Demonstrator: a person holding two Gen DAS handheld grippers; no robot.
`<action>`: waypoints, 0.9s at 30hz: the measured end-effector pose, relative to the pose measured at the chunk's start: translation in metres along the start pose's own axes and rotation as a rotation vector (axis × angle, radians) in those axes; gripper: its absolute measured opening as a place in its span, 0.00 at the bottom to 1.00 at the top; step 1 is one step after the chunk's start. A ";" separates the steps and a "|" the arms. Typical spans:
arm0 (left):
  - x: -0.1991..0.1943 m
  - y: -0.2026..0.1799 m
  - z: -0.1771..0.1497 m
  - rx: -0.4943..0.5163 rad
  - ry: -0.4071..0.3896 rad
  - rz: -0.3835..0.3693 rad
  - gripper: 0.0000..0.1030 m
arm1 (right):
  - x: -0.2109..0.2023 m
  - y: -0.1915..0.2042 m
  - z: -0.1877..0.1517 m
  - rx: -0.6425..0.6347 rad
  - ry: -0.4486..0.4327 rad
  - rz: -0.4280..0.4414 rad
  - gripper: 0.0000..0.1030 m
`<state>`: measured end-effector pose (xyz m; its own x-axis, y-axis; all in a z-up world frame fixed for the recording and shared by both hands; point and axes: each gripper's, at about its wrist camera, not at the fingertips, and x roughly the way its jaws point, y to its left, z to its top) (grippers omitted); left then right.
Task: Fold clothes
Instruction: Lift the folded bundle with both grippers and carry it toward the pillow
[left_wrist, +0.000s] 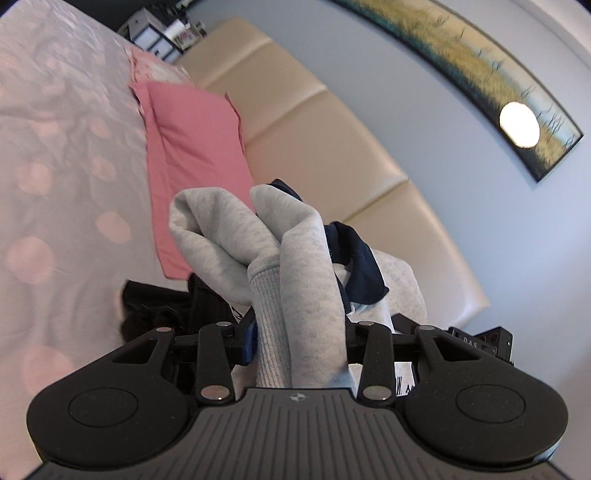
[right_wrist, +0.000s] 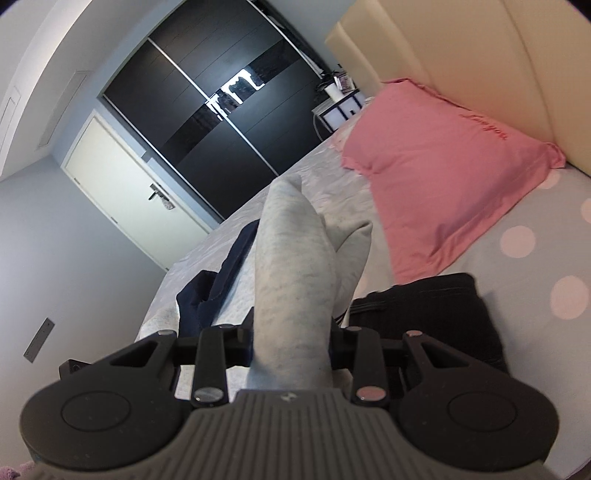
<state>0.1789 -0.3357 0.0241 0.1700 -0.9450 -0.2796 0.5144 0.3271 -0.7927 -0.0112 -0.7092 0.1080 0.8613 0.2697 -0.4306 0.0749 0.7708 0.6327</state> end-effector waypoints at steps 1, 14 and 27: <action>0.010 0.001 -0.001 -0.001 0.013 0.001 0.34 | 0.001 -0.011 0.002 0.004 0.000 -0.003 0.34; 0.095 0.054 -0.026 0.007 0.130 0.093 0.35 | 0.058 -0.143 -0.011 0.124 0.006 -0.104 0.34; 0.095 0.068 -0.033 -0.026 0.191 0.262 0.56 | 0.082 -0.177 -0.035 0.249 0.015 -0.259 0.61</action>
<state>0.2030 -0.4031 -0.0745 0.1315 -0.8103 -0.5711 0.4517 0.5618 -0.6931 0.0282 -0.8031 -0.0617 0.7903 0.0937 -0.6055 0.4116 0.6508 0.6380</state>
